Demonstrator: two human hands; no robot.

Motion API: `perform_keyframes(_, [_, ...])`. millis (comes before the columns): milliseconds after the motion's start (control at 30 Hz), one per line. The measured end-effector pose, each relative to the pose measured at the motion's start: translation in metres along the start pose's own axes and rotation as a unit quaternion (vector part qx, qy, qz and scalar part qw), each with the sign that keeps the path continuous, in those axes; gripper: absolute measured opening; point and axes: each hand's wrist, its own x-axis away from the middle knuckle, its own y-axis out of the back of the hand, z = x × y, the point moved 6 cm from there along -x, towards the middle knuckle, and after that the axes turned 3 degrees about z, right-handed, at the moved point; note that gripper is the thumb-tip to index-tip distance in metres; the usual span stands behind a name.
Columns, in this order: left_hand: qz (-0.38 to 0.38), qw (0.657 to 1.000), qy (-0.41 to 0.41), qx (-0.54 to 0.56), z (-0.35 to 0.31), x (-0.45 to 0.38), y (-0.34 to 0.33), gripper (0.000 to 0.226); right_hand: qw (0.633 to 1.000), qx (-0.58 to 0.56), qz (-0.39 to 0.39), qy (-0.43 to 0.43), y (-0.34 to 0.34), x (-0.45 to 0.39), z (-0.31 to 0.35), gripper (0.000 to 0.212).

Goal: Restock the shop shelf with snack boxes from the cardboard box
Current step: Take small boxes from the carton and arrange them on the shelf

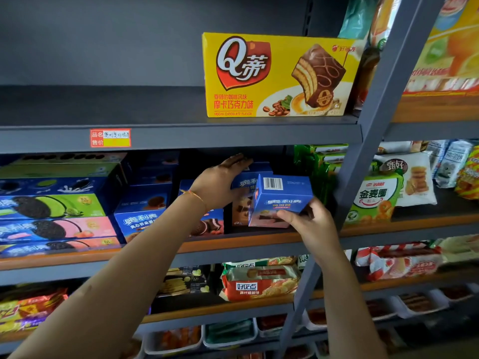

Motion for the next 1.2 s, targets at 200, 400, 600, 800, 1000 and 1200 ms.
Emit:
perform_keyframes(200, [-0.004,0.970,0.032,0.241,0.011,0.004,0.004,0.046,0.998,0.047,0.030,-0.011,-0.010,-0.012,-0.005,0.044])
perform_keyframes(400, [-0.012,0.950,0.046,0.308,0.015,0.011,0.002,0.046,0.988,0.143,0.041,-0.032,-0.027,-0.012,-0.024,0.083])
perform_keyframes(600, [-0.015,0.951,0.043,0.307,0.015,0.009,-0.003,0.049,0.985,0.173,0.020,-0.012,-0.033,-0.013,-0.029,0.094])
perform_keyframes(800, [-0.081,0.958,-0.015,0.275,0.009,0.027,0.021,0.049,0.964,0.173,-0.157,0.123,-0.025,0.017,0.018,0.044])
perform_keyframes(1000, [-0.278,0.905,0.029,0.322,0.045,0.142,0.051,0.022,0.984,0.027,0.137,0.115,-0.144,0.047,0.055,0.034])
perform_keyframes(1200, [-0.330,0.810,0.285,0.394,0.187,0.307,-0.004,0.023,0.925,0.046,0.378,-0.014,-0.343,0.088,-0.001,0.029])
